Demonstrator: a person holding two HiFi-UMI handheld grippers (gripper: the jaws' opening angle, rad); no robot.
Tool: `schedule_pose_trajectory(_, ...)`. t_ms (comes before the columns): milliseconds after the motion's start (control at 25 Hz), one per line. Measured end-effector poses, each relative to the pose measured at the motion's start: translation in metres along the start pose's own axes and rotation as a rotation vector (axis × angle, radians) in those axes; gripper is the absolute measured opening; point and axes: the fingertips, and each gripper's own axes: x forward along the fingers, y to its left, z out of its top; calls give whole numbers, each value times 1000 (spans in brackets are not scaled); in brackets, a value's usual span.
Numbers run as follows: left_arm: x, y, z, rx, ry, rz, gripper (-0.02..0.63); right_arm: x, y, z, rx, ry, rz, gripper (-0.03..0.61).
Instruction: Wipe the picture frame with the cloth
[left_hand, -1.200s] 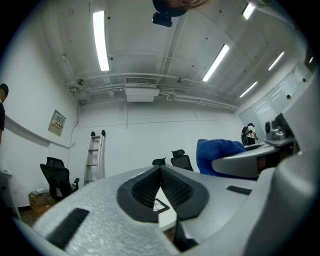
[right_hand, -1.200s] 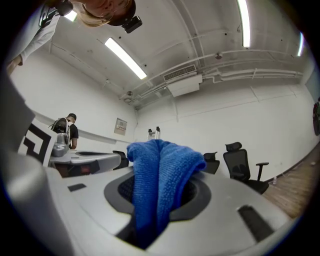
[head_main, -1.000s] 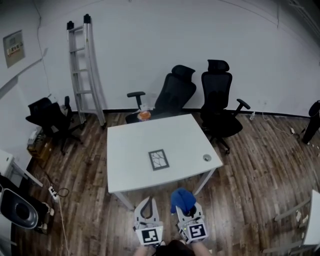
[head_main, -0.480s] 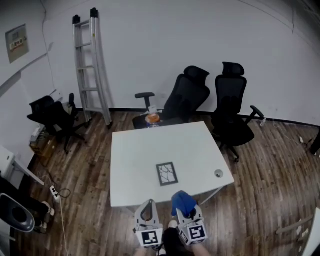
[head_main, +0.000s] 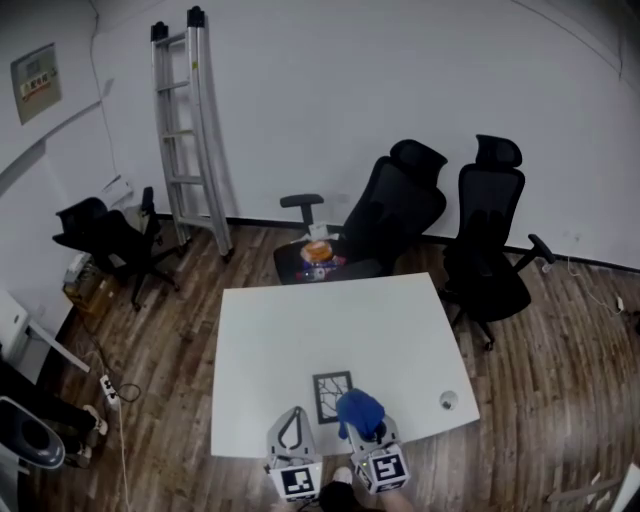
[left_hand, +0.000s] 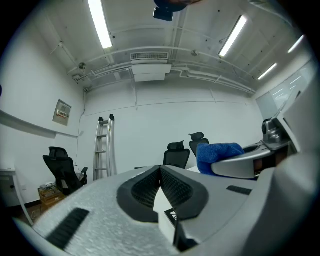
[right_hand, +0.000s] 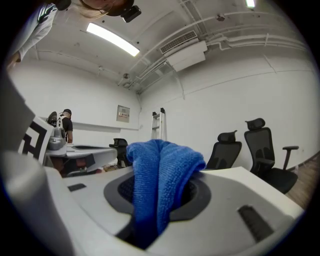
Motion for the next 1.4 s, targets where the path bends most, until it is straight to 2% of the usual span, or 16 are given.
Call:
schedule_pose_trajectory(200, 26, 11, -8, -9, 20, 35, 2, 33, -15, -15, 9, 58, 29, 127)
schedule_pose_trajectory(400, 40, 29, -17, -16, 61, 54, 2, 60, -1, -25, 40, 142, 92, 127)
schedule_pose_trajectory(880, 88, 41, -35, 8, 79, -63, 3, 127, 2, -57, 47, 330, 69, 127)
schedule_pose_trajectory(1200, 92, 52, -48, 31, 117, -71, 2, 159, 22, -91, 86, 454, 120, 127)
schedule_pose_trajectory(1400, 92, 58, -52, 45, 125, -77, 2, 170, 23, -100, 86, 466, 109, 127)
